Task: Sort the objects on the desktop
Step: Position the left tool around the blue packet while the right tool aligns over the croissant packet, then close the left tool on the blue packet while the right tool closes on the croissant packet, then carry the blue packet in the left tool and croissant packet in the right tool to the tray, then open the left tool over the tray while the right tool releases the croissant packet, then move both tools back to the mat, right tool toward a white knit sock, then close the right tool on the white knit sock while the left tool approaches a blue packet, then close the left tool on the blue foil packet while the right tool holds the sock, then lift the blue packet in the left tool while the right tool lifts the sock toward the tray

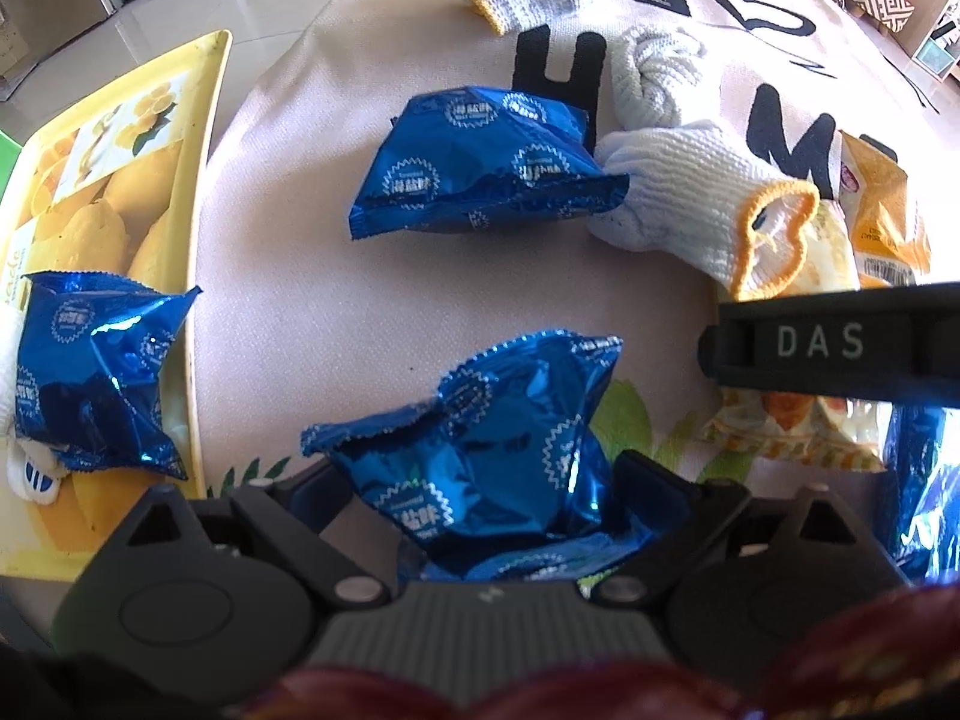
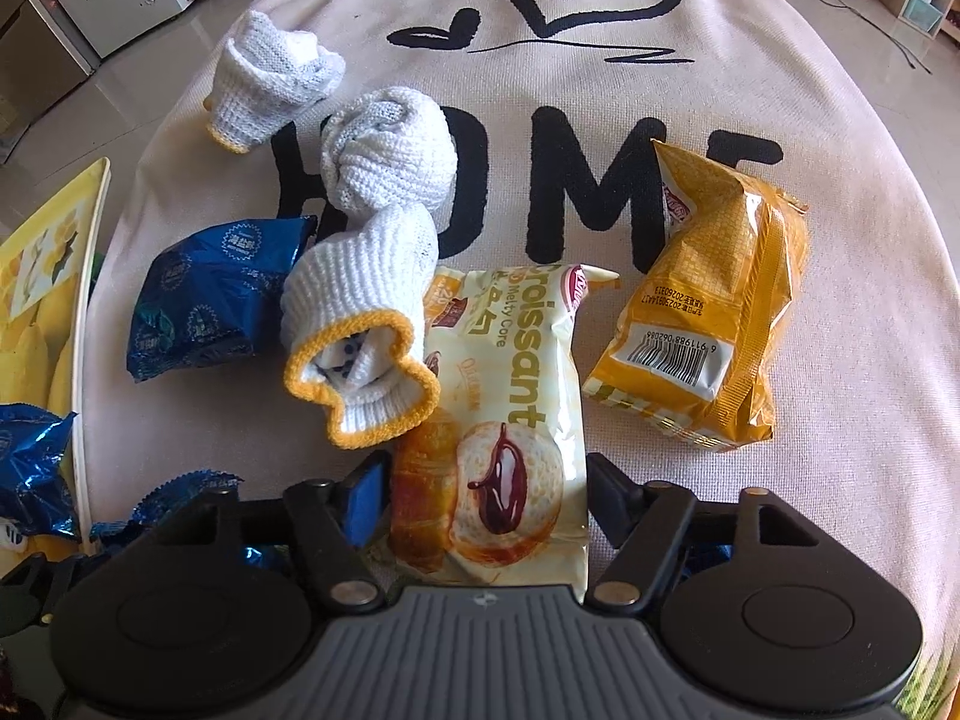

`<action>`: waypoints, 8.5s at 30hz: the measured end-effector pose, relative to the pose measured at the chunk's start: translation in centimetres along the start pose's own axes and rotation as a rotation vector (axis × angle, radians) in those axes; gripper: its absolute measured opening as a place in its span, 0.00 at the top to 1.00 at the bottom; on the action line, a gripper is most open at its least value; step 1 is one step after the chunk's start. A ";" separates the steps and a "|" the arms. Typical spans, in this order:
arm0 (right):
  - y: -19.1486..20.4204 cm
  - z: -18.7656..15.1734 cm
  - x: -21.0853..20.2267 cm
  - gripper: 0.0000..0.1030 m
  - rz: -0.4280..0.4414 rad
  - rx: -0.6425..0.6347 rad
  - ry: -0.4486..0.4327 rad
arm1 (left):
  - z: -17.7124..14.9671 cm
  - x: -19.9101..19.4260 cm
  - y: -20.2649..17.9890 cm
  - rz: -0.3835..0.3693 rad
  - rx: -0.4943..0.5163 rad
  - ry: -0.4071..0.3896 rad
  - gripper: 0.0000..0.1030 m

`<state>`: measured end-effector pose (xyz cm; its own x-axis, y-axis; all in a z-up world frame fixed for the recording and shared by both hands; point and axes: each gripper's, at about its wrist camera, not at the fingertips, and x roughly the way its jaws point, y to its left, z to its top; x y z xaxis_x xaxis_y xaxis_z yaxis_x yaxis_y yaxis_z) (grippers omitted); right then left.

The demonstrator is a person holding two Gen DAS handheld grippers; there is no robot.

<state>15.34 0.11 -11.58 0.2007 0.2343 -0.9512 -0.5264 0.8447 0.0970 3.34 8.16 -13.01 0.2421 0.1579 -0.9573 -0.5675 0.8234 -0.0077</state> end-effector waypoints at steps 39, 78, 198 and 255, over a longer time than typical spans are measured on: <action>1.4 -2.6 0.3 0.19 0.043 -0.054 0.005 | -0.9 0.5 0.7 0.011 -0.008 0.006 0.00; 1.3 0.0 -6.3 0.50 0.271 0.042 -0.191 | 3.7 -6.5 7.0 -0.207 -0.301 -0.189 0.38; 5.9 9.6 2.0 0.42 0.190 -0.069 -0.269 | 9.4 -2.8 8.0 -0.082 -0.326 -0.095 0.01; -2.8 3.3 -4.3 0.41 0.251 0.055 -0.113 | 9.0 3.0 0.8 0.044 -0.093 -0.039 0.00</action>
<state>18.70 -1.67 -6.77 0.1621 0.4891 -0.8570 -0.5261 0.7776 0.3443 10.70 14.20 -13.32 0.2452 0.2152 -0.9453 -0.6484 0.7613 0.0051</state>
